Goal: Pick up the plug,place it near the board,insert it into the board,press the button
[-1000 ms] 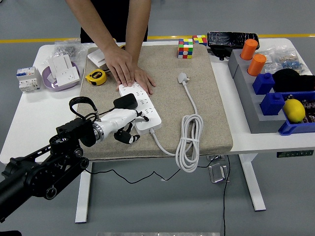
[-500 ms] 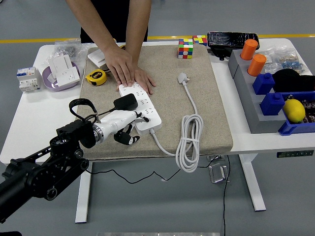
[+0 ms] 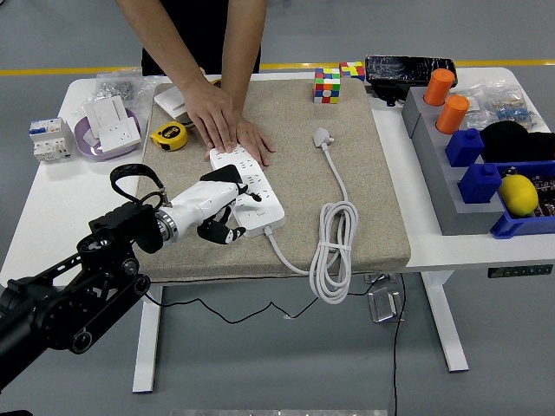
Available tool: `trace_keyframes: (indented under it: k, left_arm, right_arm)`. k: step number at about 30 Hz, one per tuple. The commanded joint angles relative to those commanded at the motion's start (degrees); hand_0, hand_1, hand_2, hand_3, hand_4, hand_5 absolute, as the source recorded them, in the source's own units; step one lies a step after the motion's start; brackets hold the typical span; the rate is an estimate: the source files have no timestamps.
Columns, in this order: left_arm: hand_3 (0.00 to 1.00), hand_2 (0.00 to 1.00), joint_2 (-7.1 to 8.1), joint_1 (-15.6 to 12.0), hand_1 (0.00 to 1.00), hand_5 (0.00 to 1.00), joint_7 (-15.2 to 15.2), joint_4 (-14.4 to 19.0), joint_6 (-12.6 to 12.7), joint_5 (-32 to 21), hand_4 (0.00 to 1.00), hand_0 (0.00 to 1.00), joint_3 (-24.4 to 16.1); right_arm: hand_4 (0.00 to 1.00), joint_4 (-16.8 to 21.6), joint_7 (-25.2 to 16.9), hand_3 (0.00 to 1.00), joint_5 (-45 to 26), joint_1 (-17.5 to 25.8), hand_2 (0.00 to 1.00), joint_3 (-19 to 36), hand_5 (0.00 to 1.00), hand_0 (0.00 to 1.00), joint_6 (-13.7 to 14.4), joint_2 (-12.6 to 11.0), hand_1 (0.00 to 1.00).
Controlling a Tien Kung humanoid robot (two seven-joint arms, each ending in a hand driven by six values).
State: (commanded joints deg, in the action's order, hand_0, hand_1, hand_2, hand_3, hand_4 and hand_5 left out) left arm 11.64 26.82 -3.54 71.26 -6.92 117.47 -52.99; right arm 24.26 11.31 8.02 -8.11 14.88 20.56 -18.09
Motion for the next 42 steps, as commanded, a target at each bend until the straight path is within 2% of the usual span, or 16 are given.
trace_keyframes:
  k: [2,5,6,11,12,17,18,23,24,27,31,35,36,41,42]
  left_arm:
    - [0.749,0.159,-0.29,-0.81,0.038,0.002,0.16,2.02,0.79,-1.13,0.664,0.164,-2.66]
    - [0.749,0.159,-0.88,-1.5,0.038,0.002,0.72,4.12,2.99,-5.47,0.664,0.164,-6.51]
    - [0.678,0.231,-1.19,-1.63,0.121,0.002,1.03,4.76,4.0,-7.27,0.62,0.191,-8.01]
    - [0.678,0.231,-2.11,-1.61,0.121,0.002,1.44,5.13,6.01,-14.83,0.62,0.191,-12.91]
    - [0.639,0.439,-2.23,-1.59,0.399,0.091,1.38,4.96,6.03,-16.5,0.731,0.294,-13.54]
    - [0.639,0.439,-3.52,-1.33,0.399,0.091,0.58,3.24,4.82,-27.42,0.731,0.294,-17.09]
    - [0.702,0.752,-3.78,-1.28,0.792,0.292,0.46,2.84,4.55,-29.43,0.998,0.683,-17.74]
    - [0.702,0.752,-4.78,-0.73,0.792,0.292,0.0,-0.51,3.18,-40.88,0.998,0.683,-20.89]
    - [0.838,0.879,-4.83,-0.65,0.92,0.373,-0.09,-1.03,3.0,-42.5,0.998,0.859,-21.18]
    - [0.838,0.879,-5.08,-0.11,0.92,0.373,-0.53,-3.85,2.46,-47.01,0.998,0.859,-22.04]
    - [0.85,0.883,-5.3,0.8,0.938,0.401,-1.13,-7.65,1.87,-49.31,0.998,0.896,-21.83]
    - [0.85,0.883,-5.36,1.88,0.938,0.401,-1.22,-11.96,1.48,-47.66,0.998,0.896,-20.55]
    - [0.756,0.786,-5.34,2.22,0.872,0.404,-1.14,-13.11,1.34,-46.06,0.998,0.859,-19.82]
    - [0.756,0.786,-5.19,3.09,0.872,0.404,-0.53,-15.49,1.54,-36.6,0.998,0.859,-16.74]
    - [0.698,0.75,-5.22,3.2,0.826,0.392,-0.4,-15.63,1.64,-34.37,0.998,0.79,-16.28]
  right_arm:
    - [0.998,-0.01,0.01,0.808,0.01,0.04,0.772,0.06,0.998,0.886,0.0,0.04,0.807]
    - [0.998,-0.02,0.02,0.808,-0.02,0.07,0.772,0.07,0.998,0.886,0.0,0.09,0.807]
    - [0.998,-0.01,0.02,0.808,0.01,0.05,0.772,0.11,0.998,0.887,0.0,0.1,0.807]
    - [0.998,0.0,-0.01,0.808,0.01,-0.09,0.772,0.18,0.998,0.887,-0.01,0.13,0.807]
    - [0.998,-0.01,-0.01,0.808,-0.01,-0.1,0.772,0.17,0.998,0.887,0.0,0.12,0.807]
    - [0.998,-0.04,0.01,0.808,-0.15,-0.03,0.772,-0.01,0.998,0.887,-0.02,0.17,0.807]
    - [0.998,-0.03,0.01,0.808,-0.13,-0.02,0.772,-0.02,0.998,0.887,-0.02,0.18,0.807]
    - [0.998,0.01,-0.01,0.808,-0.1,-0.04,0.772,-0.13,0.998,0.887,-0.02,0.15,0.807]
    - [0.998,0.01,-0.01,0.807,-0.11,-0.04,0.772,-0.15,0.998,0.886,-0.02,0.14,0.807]
    - [0.998,-0.01,0.0,0.807,-0.24,0.03,0.772,-0.41,0.998,0.886,-0.02,0.06,0.807]
    - [0.998,0.0,0.02,0.808,-0.3,0.03,0.772,-0.56,0.998,0.887,-0.01,0.02,0.807]
    - [0.998,0.03,0.0,0.808,-0.23,-0.11,0.772,-0.55,0.998,0.887,0.0,-0.01,0.807]
    - [0.998,0.05,0.0,0.808,-0.21,-0.13,0.772,-0.58,0.998,0.886,-0.01,-0.01,0.806]
    - [0.998,0.03,0.01,0.808,-0.27,-0.1,0.772,-0.77,0.998,0.886,-0.01,-0.06,0.806]
    - [0.998,0.02,0.01,0.808,-0.29,-0.07,0.772,-0.81,0.998,0.887,-0.02,-0.07,0.806]
